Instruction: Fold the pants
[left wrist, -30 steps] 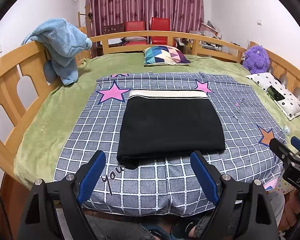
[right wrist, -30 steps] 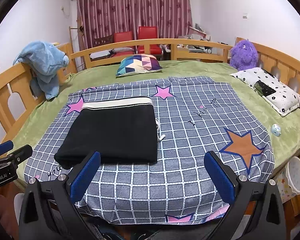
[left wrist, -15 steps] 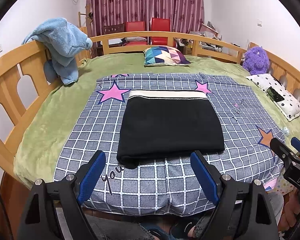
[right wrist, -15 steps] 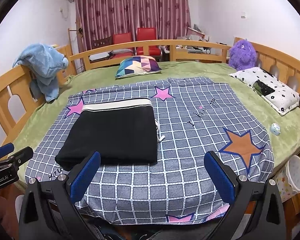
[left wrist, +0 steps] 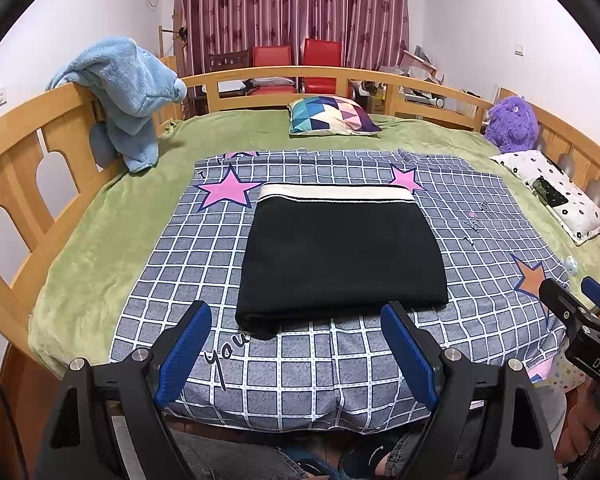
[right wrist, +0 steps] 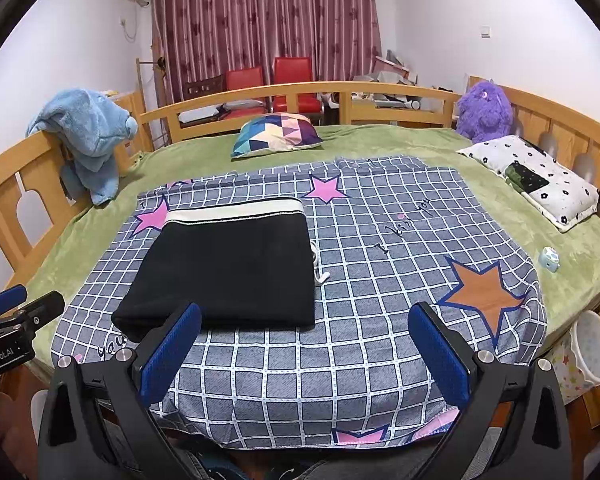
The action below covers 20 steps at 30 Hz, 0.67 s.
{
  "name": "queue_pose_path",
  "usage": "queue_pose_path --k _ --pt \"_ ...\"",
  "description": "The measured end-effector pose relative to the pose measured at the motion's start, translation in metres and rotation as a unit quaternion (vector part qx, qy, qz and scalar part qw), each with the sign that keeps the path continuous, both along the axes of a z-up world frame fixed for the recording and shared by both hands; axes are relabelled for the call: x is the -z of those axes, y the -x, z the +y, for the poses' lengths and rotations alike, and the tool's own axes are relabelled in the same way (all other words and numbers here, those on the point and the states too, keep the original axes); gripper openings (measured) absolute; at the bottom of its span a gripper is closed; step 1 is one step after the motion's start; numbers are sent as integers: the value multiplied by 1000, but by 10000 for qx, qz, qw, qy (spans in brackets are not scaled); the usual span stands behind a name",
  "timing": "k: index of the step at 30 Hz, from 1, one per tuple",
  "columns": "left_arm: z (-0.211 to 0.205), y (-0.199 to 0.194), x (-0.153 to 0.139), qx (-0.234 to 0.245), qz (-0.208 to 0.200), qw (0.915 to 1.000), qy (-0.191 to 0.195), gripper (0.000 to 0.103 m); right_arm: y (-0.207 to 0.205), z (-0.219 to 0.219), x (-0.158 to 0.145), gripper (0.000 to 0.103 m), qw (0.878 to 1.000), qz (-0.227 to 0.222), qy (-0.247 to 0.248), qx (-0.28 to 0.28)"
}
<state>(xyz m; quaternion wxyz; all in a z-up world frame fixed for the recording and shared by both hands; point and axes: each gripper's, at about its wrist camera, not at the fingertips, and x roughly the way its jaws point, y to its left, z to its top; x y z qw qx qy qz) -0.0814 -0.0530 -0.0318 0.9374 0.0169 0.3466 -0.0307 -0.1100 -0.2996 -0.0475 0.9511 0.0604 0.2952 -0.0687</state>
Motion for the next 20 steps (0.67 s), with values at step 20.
queue_pose_path --k 20 --pt "4 -7 3 -181 -66 9998 64 86 -5 9 -11 102 9999 -74 81 -39"
